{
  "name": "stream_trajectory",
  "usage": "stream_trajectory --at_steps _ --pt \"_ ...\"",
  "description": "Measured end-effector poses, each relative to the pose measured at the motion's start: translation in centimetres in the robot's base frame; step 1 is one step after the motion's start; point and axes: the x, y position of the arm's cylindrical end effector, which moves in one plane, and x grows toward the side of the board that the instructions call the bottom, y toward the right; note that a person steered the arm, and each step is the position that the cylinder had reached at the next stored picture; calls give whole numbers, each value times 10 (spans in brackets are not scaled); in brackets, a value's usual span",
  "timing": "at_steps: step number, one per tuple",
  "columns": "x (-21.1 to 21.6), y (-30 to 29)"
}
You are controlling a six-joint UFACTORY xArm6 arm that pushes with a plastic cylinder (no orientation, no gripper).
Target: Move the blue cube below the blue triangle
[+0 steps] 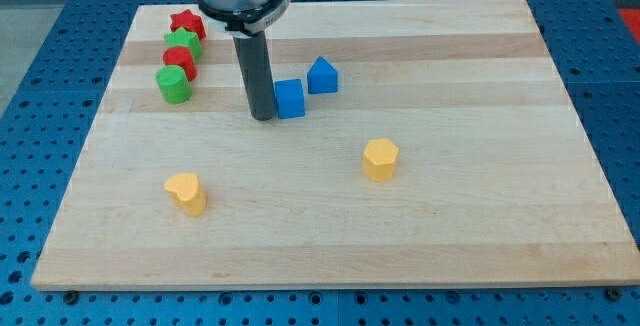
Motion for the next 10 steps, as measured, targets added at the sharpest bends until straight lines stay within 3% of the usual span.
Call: stream_trajectory --at_steps 5,7,8,9,10 --pt "-29 40" --pt "-9 8" --pt "30 37" --pt "25 109" --pt "-7 142"
